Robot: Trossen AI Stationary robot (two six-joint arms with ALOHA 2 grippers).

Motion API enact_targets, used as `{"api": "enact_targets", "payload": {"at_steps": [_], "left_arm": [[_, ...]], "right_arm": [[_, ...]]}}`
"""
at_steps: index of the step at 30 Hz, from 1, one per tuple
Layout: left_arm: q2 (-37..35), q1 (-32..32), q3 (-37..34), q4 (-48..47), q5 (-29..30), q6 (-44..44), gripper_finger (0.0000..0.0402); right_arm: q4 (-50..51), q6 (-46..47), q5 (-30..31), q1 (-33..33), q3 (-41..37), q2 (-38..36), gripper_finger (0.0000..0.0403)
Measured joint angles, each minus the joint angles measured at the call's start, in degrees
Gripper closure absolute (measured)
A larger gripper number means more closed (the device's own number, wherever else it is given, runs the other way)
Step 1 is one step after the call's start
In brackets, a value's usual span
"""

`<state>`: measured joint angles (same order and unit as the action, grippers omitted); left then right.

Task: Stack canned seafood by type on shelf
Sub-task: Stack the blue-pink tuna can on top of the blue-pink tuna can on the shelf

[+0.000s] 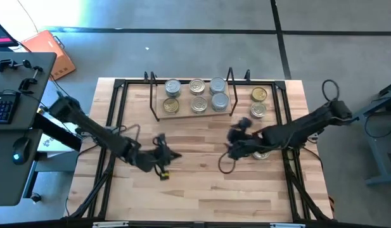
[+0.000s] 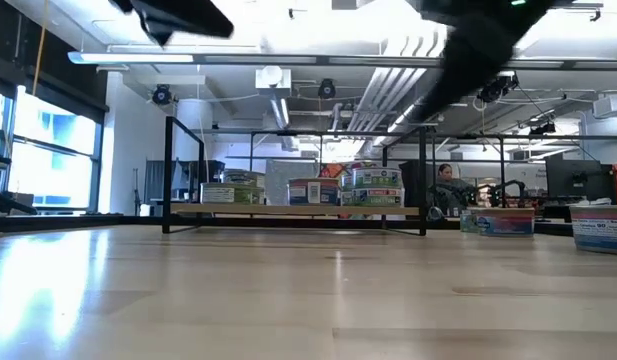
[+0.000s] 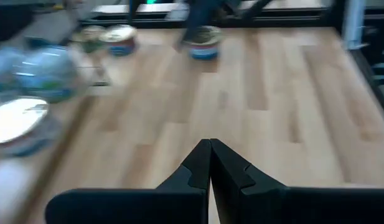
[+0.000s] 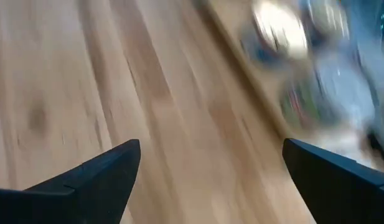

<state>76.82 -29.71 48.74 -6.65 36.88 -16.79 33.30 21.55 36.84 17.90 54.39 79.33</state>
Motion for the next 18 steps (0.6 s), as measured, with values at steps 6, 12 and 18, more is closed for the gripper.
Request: {"api": "enact_targets", "payload": {"at_steps": [6, 12, 18], "left_arm": [[12.4, 0.5, -5.9, 25.4, -5.4, 2.1, 0.0401], [22.0, 2.2, -6.5, 39.0, -6.8, 4.8, 0.0401], [23.6, 2.8, -6.5, 38.6, -7.2, 4.4, 0.0401]], "right_arm": [[26.8, 20.4, -4.6, -1.5, 0.0, -4.0, 0.0020], [37.6, 22.8, -6.3, -11.9, 0.0, -3.7, 0.0071], [33.7, 15.5, -7.1, -24.8, -5.4, -4.0, 0.0176]]}}
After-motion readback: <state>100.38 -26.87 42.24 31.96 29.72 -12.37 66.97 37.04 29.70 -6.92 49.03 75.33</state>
